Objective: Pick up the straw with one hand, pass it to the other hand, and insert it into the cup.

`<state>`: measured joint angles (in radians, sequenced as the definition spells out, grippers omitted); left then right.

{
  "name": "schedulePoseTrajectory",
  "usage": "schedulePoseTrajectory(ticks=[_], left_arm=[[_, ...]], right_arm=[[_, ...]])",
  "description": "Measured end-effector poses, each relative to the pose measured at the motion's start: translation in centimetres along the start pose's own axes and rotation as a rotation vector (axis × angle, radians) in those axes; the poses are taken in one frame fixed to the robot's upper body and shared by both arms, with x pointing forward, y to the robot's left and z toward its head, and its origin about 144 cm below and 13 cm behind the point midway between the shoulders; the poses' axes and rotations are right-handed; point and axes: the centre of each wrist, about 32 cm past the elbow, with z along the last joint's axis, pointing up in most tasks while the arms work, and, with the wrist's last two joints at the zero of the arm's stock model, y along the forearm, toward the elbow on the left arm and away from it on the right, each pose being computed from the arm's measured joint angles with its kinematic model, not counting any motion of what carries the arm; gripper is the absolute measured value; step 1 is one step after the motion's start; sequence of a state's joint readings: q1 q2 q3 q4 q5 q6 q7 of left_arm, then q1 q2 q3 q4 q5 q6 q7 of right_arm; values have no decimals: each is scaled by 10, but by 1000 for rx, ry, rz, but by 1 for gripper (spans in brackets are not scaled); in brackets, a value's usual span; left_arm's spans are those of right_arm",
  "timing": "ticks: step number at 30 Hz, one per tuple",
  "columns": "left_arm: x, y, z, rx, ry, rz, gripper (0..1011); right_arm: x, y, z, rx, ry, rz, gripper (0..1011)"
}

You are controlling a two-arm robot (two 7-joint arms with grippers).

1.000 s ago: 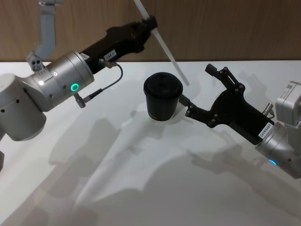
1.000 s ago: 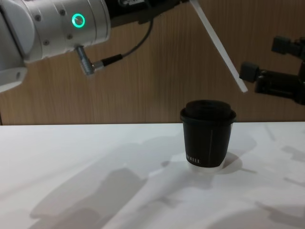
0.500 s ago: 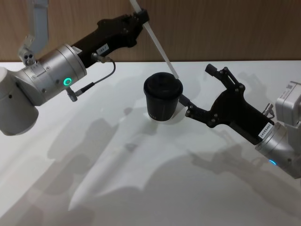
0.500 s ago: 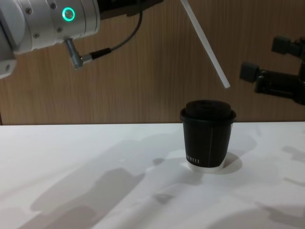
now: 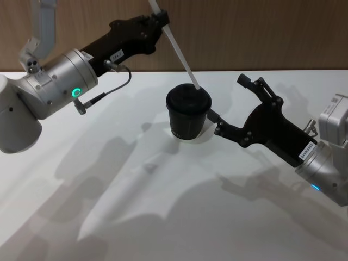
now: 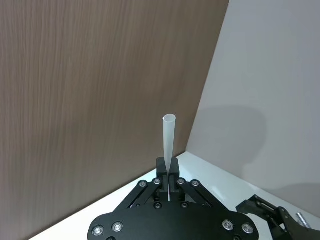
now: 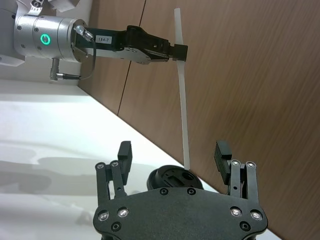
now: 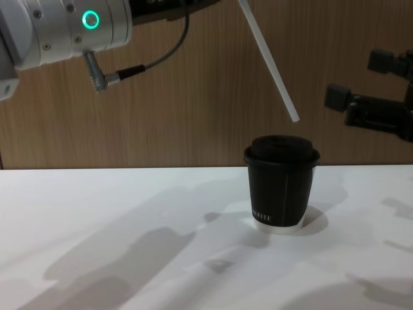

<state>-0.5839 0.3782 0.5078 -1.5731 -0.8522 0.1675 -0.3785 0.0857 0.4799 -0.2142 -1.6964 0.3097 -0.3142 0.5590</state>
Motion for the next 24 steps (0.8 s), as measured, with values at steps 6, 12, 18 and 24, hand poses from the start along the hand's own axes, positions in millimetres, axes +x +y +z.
schedulePoseTrajectory(ticks=[6, 12, 18, 24], left_arm=[[1, -1, -1, 4, -22, 7, 18], [2, -3, -2, 9, -40, 12, 18], [3, -6, -4, 16, -54, 15, 18], [4, -8, -5, 23, -62, 18, 18]], right_arm=[[0, 0, 0, 0, 0, 0, 1001], [0, 0, 0, 0, 0, 0, 1001], [0, 0, 0, 0, 0, 0, 1001], [0, 0, 0, 0, 0, 0, 1001]])
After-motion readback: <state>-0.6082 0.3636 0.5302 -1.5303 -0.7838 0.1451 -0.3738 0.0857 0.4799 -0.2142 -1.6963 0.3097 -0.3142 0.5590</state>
